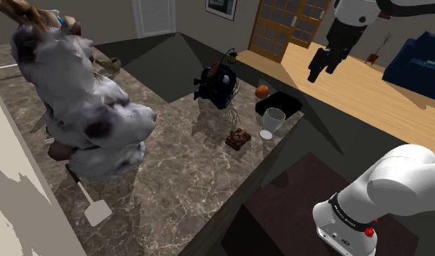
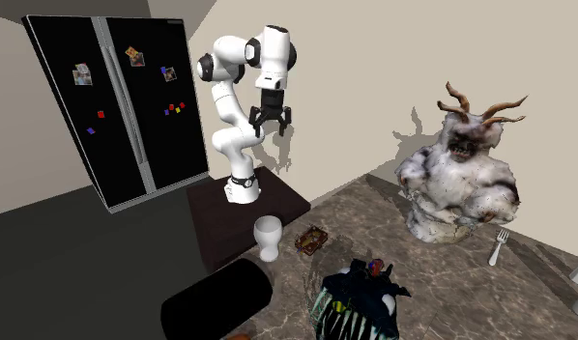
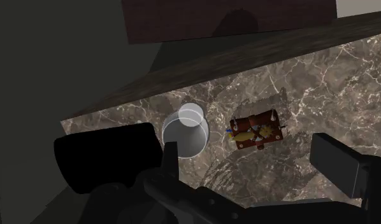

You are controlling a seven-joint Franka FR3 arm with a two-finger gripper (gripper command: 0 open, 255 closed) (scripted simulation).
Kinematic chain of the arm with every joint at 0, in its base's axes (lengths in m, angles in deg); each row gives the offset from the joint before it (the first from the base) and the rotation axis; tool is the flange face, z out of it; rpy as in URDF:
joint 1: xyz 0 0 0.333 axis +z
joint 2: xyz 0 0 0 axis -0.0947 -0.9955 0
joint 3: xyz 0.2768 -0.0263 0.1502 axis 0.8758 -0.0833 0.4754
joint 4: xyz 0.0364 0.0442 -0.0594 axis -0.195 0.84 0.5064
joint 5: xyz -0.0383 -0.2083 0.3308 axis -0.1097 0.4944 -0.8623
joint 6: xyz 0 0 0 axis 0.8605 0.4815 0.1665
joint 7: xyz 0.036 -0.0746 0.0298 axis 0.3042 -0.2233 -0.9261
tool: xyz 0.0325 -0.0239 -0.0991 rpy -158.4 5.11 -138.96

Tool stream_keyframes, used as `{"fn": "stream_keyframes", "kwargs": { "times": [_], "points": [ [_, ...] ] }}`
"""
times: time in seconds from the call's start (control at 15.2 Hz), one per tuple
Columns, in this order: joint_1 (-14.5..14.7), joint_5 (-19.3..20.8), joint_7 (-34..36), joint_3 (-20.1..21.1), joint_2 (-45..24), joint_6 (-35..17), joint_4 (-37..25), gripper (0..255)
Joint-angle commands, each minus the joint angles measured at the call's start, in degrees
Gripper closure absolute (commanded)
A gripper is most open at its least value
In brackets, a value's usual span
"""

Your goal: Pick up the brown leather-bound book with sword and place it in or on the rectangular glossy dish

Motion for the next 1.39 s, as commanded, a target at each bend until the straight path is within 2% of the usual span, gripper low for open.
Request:
{"fn": "stream_keyframes", "kwargs": {
  "times": [0.0,0.66,1.32],
  "points": [
    [0.0,0.0,0.0,0.0,0.0,0.0,0.0,0],
    [2.4,-0.6,4.1,4.7,-8.3,-17.9,10.9,0],
    [3.1,2.4,10.3,10.2,-24.7,-36.3,14.8,0]
  ]
}}
